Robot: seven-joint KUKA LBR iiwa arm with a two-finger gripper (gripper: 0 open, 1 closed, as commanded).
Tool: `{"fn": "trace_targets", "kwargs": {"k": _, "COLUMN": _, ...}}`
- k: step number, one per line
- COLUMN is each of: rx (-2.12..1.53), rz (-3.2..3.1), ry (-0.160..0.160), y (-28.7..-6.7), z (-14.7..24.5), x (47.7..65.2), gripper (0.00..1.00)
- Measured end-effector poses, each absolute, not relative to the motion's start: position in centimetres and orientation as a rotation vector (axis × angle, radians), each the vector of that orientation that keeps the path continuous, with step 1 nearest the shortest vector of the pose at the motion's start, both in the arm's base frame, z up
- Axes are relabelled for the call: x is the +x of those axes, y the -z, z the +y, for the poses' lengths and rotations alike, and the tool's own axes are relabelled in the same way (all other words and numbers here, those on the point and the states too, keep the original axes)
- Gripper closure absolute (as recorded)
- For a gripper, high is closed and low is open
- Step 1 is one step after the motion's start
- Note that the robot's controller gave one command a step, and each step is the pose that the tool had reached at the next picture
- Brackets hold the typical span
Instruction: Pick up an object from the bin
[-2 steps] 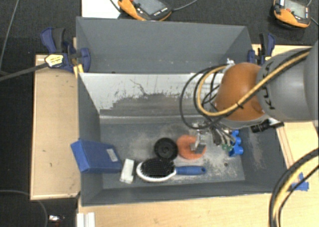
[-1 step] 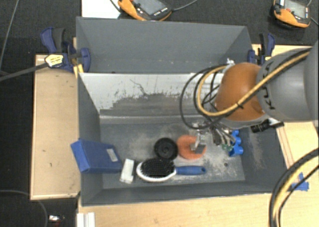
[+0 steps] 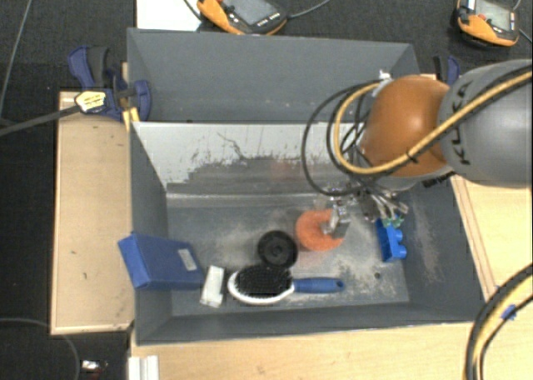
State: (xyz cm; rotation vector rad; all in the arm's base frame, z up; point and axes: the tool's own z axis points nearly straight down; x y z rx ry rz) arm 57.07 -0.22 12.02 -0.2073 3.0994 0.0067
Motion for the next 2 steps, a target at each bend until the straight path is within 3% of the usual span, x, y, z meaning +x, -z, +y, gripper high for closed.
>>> {"fn": "trace_targets", "kwargs": {"k": 1, "rx": 0.078, "rz": 3.113, "ry": -0.011, "y": -12.8, "z": -0.2, "x": 54.5, "gripper": 1.0}}
{"fn": "trace_targets", "kwargs": {"k": 2, "rx": -0.11, "rz": 3.103, "ry": -0.008, "y": -21.5, "z": 0.0, "x": 56.5, "gripper": 1.0}}
